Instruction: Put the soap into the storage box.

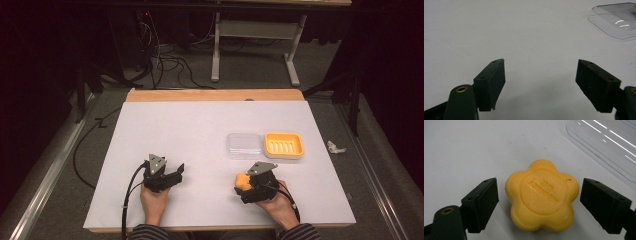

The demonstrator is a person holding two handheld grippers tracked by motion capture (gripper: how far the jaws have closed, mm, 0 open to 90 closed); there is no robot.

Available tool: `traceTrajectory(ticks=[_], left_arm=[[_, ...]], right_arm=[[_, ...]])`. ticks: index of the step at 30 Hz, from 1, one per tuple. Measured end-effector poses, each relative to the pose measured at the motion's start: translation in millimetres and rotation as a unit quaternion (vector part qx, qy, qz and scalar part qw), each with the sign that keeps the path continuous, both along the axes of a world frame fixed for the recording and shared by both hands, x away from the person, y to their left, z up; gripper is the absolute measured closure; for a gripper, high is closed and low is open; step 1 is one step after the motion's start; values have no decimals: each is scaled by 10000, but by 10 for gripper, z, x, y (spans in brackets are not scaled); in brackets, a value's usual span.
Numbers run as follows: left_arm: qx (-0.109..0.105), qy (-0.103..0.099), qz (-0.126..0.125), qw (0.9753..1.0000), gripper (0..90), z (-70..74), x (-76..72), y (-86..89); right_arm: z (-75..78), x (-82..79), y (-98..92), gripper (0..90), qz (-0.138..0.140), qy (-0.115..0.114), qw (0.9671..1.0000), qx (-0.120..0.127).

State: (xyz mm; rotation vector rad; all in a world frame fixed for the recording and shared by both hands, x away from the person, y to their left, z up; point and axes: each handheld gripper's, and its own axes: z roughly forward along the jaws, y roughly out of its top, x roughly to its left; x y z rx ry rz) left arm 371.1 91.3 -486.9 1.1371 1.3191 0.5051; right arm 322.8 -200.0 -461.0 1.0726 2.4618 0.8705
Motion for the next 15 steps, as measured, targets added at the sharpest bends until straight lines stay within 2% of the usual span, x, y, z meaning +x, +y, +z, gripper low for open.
traceTrajectory(ticks=[5, 10, 15], left_arm=[[-21, -2, 6, 10000, 243, 1, 1, -1], [-25, 9, 23, 10000, 243, 1, 4, -1], [-21, 8, 30, 10000, 243, 0, 5, -1]], right_arm=[[-40, 48, 48, 160, 15, 104, 9999, -127], [-57, 58, 48, 238, 38, 59, 9998, -192], [-64, 62, 47, 247, 48, 36, 9998, -214]])
